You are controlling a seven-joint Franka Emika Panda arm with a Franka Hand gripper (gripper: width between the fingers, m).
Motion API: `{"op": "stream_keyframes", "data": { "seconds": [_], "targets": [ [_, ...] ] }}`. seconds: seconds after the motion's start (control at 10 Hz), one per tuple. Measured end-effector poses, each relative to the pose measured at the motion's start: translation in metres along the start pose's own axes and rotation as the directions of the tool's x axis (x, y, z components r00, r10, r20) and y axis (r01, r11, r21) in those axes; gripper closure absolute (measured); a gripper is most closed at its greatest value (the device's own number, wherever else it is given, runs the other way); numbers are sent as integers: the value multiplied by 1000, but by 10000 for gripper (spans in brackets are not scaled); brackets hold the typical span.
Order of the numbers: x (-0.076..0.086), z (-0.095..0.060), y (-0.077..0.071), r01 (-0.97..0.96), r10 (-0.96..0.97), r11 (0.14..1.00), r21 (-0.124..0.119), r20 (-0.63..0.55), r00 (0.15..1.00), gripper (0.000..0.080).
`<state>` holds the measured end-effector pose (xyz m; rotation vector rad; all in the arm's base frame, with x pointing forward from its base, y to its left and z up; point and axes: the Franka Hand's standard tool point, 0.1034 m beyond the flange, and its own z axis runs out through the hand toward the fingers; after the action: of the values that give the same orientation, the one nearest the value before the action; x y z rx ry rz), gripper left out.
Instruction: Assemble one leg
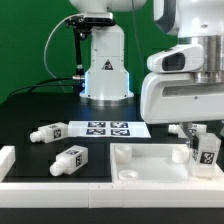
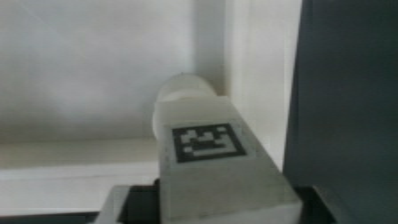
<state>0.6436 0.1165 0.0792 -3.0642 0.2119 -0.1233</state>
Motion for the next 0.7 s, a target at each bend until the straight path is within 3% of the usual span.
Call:
{"op": "stream_keyframes", "data": {
  "seconds": [0.2,0.3,0.4,0.6,0.7],
  "targets": [
    [0,2,4,-155,155,988,-6,2,988,507],
    [0,2,5,-339,339,941,-5,4,941,507],
    [-2,3,5,-505,505,863,-9,11,863,507],
    [-4,4,3,-821,820,570,-2,67,569,509],
    [-4,5,4,-849,847,528,0,75,527,509]
  ]
}}
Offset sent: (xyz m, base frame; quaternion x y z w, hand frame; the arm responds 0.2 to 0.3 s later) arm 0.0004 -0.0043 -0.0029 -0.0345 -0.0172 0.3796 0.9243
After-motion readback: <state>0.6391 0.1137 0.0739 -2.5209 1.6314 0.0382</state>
